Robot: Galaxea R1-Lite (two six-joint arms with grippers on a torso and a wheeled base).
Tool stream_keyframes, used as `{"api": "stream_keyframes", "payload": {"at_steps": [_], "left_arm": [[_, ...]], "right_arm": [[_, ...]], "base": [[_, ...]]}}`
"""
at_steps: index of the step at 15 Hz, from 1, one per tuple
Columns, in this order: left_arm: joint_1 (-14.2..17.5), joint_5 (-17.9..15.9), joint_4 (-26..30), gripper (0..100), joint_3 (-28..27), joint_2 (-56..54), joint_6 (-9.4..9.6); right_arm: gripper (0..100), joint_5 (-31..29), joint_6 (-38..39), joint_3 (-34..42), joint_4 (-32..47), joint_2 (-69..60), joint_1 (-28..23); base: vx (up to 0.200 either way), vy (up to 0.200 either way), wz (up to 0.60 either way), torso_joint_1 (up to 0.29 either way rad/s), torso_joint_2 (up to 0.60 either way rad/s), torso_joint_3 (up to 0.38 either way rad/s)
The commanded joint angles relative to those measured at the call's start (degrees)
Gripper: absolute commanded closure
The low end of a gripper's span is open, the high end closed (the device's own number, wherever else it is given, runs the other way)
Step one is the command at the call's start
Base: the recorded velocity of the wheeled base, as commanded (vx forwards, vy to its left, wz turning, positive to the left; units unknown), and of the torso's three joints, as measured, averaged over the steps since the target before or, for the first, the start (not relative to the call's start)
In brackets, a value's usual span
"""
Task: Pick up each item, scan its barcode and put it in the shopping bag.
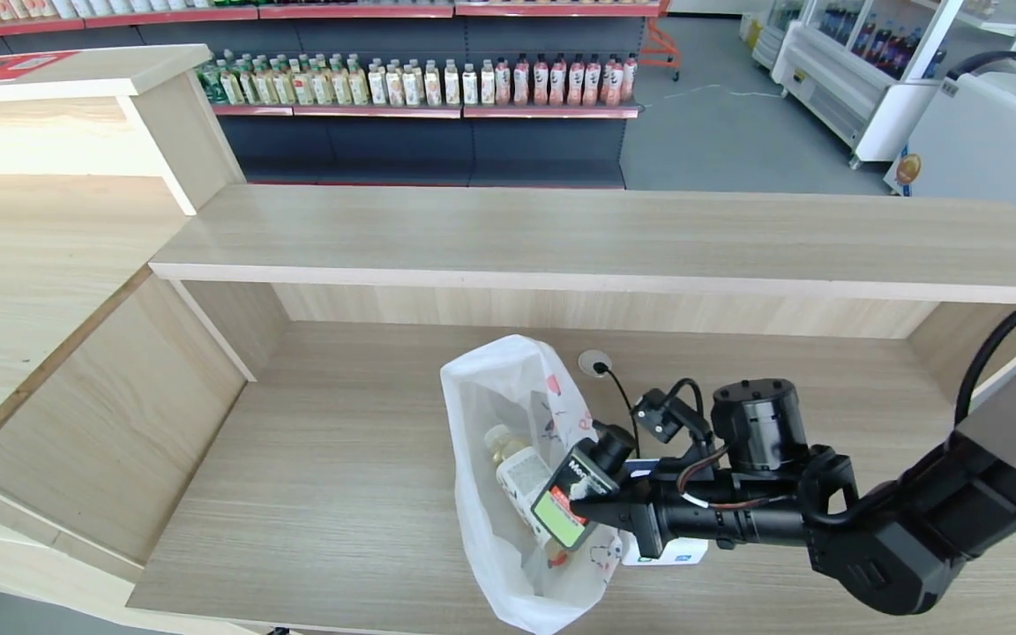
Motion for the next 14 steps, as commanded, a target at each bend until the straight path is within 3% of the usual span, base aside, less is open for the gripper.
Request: {"api": "stream_keyframes", "payload": {"at_steps": [1, 9, 10, 14], "left_arm": [[0.04, 0.01, 0.00, 0, 0.01, -0.02, 0.00], [0.04, 0.01, 0.00, 0, 0.01, -0.02, 0.00], [0.04, 0.01, 0.00, 0, 0.01, -0.02, 0.00], [0.04, 0.01, 0.00, 0, 0.01, -0.02, 0.00]], "right_arm": [[100, -0.24, 0.13, -3.73, -0.05, 5.51, 2.57], [100, -0.24, -0.13, -9.70, 0.04, 10.96, 3.71], [0, 0.03, -0.13, -10.06, 0.13, 11.04, 3.80], [0, 0.11, 3.91, -9.00, -0.22, 10.60, 3.71]], "base": [[0.000, 0.000, 0.00, 0.000, 0.00, 0.000], [0.000, 0.000, 0.00, 0.000, 0.00, 0.000], [0.000, 0.000, 0.00, 0.000, 0.00, 0.000], [0.000, 0.000, 0.00, 0.000, 0.00, 0.000]]}}
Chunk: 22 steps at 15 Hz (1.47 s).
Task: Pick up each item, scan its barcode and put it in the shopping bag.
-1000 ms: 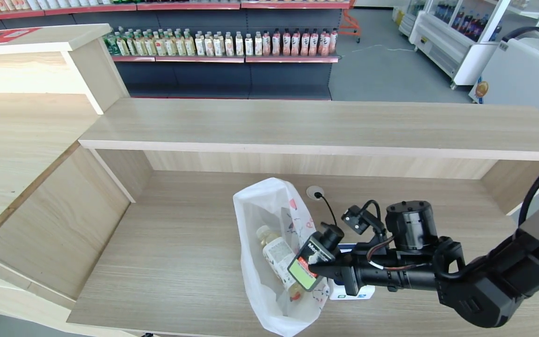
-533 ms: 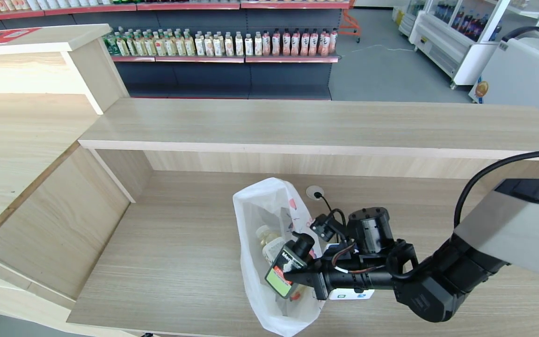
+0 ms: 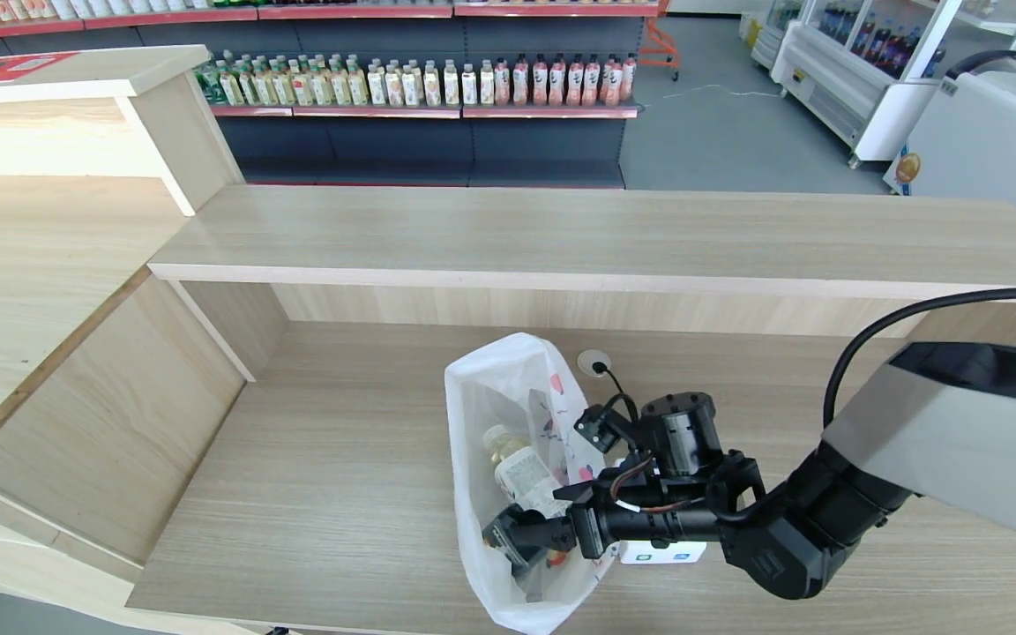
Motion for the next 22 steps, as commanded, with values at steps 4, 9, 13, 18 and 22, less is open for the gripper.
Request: {"api": "stream_keyframes", "payload": {"at_steps": [4, 9, 13, 18, 22], "left_arm": [[0.02, 0.01, 0.00, 0, 0.01, -0.02, 0.00], [0.02, 0.01, 0.00, 0, 0.01, -0.02, 0.00], [0.02, 0.01, 0.00, 0, 0.01, -0.02, 0.00], [0.02, 0.01, 0.00, 0, 0.01, -0.02, 0.00], [0.02, 0.01, 0.00, 0, 0.01, -0.02, 0.00]], "right_arm": [[0, -0.17, 4.41, -0.96, -0.88, -3.04, -4.46], [0, -0.08, 14.07, 1.15, -0.62, -14.38, -16.42], [0, -0.08, 0.01, 8.79, 6.59, -36.96, -27.58], [0, -11.25, -8.86, 19.43, 27.51, -68.78, -35.40], [0, -16.70, -9.74, 40.70, 29.53, -91.37, -36.81]], "base": [[0.000, 0.000, 0.00, 0.000, 0.00, 0.000], [0.000, 0.000, 0.00, 0.000, 0.00, 0.000], [0.000, 0.000, 0.00, 0.000, 0.00, 0.000], [0.000, 0.000, 0.00, 0.000, 0.00, 0.000], [0.000, 0.000, 0.00, 0.000, 0.00, 0.000]]}}
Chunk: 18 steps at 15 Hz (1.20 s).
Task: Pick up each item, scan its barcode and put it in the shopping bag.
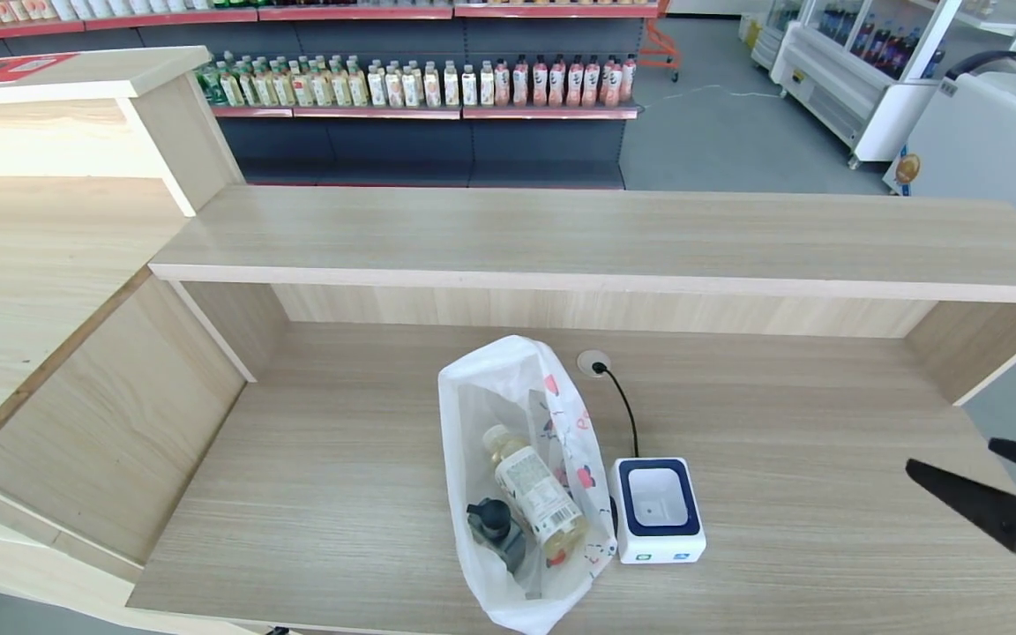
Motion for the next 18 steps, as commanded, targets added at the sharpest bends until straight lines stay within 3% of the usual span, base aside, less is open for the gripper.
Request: {"api": "stream_keyframes", "payload": {"at_steps": [1, 3, 5, 6, 8, 11, 18], "left_arm": [[0.02, 0.01, 0.00, 0, 0.01, -0.02, 0.00], [0.02, 0.01, 0.00, 0, 0.01, -0.02, 0.00], [0.02, 0.01, 0.00, 0, 0.01, -0.02, 0.00], [0.02, 0.01, 0.00, 0, 0.01, -0.02, 0.00], [0.02, 0.01, 0.00, 0, 0.01, -0.02, 0.00], [0.02, 0.01, -0.09, 0, 0.01, -0.02, 0.08], [0.02, 0.01, 0.00, 0, 0.01, -0.02, 0.00]], "right_arm": [[0, -3.39, -1.80, 14.94, 3.55, -23.59, -2.06], [0, -5.50, -1.80, 17.40, 6.62, -31.59, -2.15], [0, -10.77, -1.80, 17.58, 18.49, -45.83, -2.15], [0, -11.56, -1.97, 17.58, 20.25, -47.59, -1.18], [0, -12.27, -3.29, 17.58, 19.89, -52.42, 0.49], [0, -19.39, -1.09, 17.58, 20.33, -52.42, 0.49], [0, -18.16, -1.71, 17.58, 20.77, -52.42, 0.49]], "base": [[0.000, 0.000, 0.00, 0.000, 0.00, 0.000], [0.000, 0.000, 0.00, 0.000, 0.00, 0.000], [0.000, 0.000, 0.00, 0.000, 0.00, 0.000], [0.000, 0.000, 0.00, 0.000, 0.00, 0.000], [0.000, 0.000, 0.00, 0.000, 0.00, 0.000], [0.000, 0.000, 0.00, 0.000, 0.00, 0.000], [0.000, 0.000, 0.00, 0.000, 0.00, 0.000]]}}
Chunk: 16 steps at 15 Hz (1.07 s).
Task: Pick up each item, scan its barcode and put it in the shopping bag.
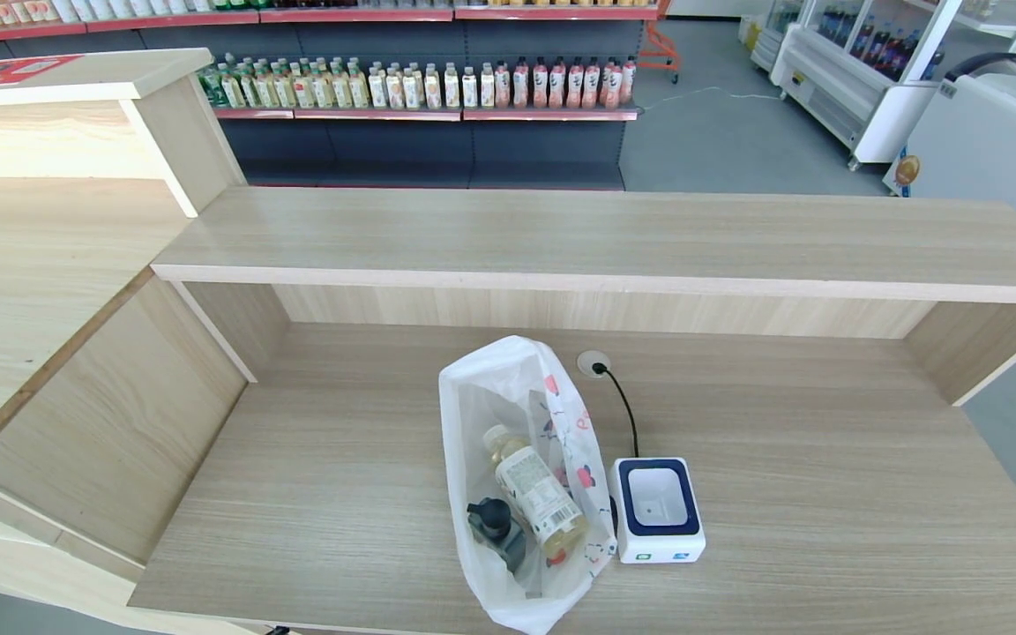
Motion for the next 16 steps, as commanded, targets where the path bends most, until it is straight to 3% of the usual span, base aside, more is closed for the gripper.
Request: {"api": "stream_keyframes", "payload": {"at_steps": [1, 16], "left_arm": [[0.02, 0.01, 0.00, 0, 0.01, -0.02, 0.00], [0.02, 0.01, 0.00, 0, 0.01, -0.02, 0.00]], "right_arm": [[0, 0.01, 0.16, 0.00, 0.23, 0.18, 0.00], [0, 0.36, -0.63, -0.09, 1.11, 0.18, 0.00]], "base": [[0.000, 0.000, 0.00, 0.000, 0.00, 0.000], [0.000, 0.000, 0.00, 0.000, 0.00, 0.000]]}}
